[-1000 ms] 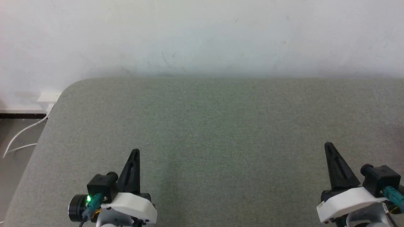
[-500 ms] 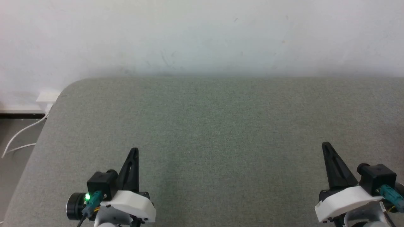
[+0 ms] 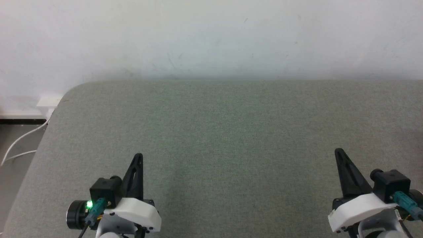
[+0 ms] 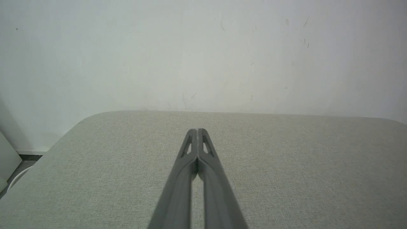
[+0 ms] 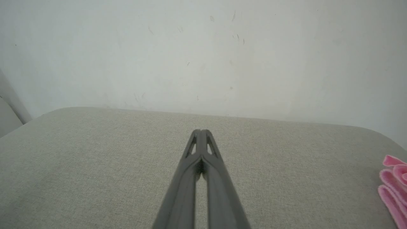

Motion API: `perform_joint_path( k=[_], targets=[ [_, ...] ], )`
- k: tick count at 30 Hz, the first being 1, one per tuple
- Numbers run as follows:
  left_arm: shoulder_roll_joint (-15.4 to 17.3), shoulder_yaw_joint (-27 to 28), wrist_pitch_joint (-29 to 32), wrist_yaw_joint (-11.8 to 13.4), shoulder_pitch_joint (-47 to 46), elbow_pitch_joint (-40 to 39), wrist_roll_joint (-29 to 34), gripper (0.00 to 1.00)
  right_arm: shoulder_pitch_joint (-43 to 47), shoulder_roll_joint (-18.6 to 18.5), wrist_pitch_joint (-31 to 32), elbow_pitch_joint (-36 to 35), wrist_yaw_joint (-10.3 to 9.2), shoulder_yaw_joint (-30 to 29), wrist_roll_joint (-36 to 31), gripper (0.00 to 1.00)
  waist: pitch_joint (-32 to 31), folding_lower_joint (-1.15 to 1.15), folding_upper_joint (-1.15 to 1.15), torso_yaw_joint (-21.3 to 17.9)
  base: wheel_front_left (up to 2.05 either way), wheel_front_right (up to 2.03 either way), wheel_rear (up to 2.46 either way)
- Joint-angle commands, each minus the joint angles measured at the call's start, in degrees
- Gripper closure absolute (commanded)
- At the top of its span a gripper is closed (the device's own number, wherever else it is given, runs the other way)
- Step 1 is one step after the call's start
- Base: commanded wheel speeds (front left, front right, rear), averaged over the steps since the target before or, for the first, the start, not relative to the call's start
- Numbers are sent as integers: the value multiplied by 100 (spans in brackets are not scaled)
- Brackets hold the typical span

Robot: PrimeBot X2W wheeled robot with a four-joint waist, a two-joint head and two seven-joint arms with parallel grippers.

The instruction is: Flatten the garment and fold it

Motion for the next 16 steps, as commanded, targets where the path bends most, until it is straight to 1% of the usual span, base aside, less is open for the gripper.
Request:
perform_joint_path(
  k=[1,16],
  targets=[
    [-7,38,25,29,29,-47,85,100,-90,13,6,9,-6,11,-62,100,1,0,0,-1,0,0,0],
    [-8,107,200,38,36,-173,228,100,-142,16,85,22,-7,54,-184,100,19,0,0,-22,0,0,0]
  ],
)
